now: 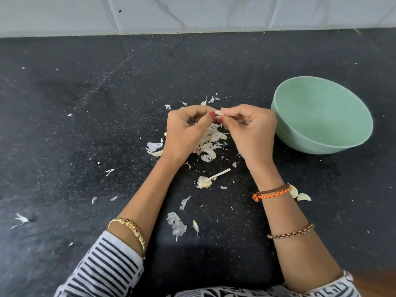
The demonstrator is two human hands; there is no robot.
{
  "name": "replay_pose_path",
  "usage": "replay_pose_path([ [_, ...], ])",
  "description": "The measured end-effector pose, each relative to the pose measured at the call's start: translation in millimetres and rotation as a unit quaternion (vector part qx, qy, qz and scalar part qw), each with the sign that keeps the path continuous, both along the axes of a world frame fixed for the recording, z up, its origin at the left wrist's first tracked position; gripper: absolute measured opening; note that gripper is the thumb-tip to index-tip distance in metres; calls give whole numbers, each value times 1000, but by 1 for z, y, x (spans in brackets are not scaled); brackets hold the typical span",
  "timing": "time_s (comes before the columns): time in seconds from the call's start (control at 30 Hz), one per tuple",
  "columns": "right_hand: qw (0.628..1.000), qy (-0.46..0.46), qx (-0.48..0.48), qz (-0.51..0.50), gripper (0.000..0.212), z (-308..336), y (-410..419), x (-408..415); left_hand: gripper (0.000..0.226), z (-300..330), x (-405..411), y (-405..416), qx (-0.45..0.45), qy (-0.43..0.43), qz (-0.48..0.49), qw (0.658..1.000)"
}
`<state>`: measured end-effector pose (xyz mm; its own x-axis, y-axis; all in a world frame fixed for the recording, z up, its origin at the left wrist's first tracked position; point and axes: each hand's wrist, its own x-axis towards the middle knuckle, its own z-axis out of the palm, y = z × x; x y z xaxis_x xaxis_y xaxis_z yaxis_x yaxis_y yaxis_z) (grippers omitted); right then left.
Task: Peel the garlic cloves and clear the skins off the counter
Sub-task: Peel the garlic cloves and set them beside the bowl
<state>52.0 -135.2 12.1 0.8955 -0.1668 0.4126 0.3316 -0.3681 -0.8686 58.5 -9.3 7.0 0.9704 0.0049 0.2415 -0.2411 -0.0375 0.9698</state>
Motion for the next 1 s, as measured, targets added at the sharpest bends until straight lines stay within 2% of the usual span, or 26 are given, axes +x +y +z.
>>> replay_pose_path([
  [0.23, 996, -74, -55, -14, 5, -5, 4, -1, 14, -3, 2, 3, -39, 27, -8, 999],
  [0.43, 994, -95, -59, -1, 5, -6, 4, -1, 10, -2, 2, 1, -56, 36, -2, 998],
  [0.53, 997, -64, -17, 26, 8, -3, 2, -1, 11, 0, 0, -1, -58, 29, -10, 998],
  [0.63, 994, -1, 78, 71, 22, 4, 0, -1, 14, 2, -1, -3, -61, 29, -14, 998],
  [0.77, 982, 50, 175, 41, 23, 9, -5, 0, 17, 3, 4, 6, -63, 37, 63, 995],
  [0.83, 985, 72, 154, 31, 23, 7, -3, 0, 16, 4, 3, 6, -44, 33, 59, 997],
  [0.93, 991, 75, 106, 31, 28, 4, 2, 0, 27, 0, -1, -1, 24, 1, 16, 1000],
  [1.0, 996, 52, 75, 22, 29, 2, 2, 1, 20, -4, 1, -2, 48, -17, 2, 999],
])
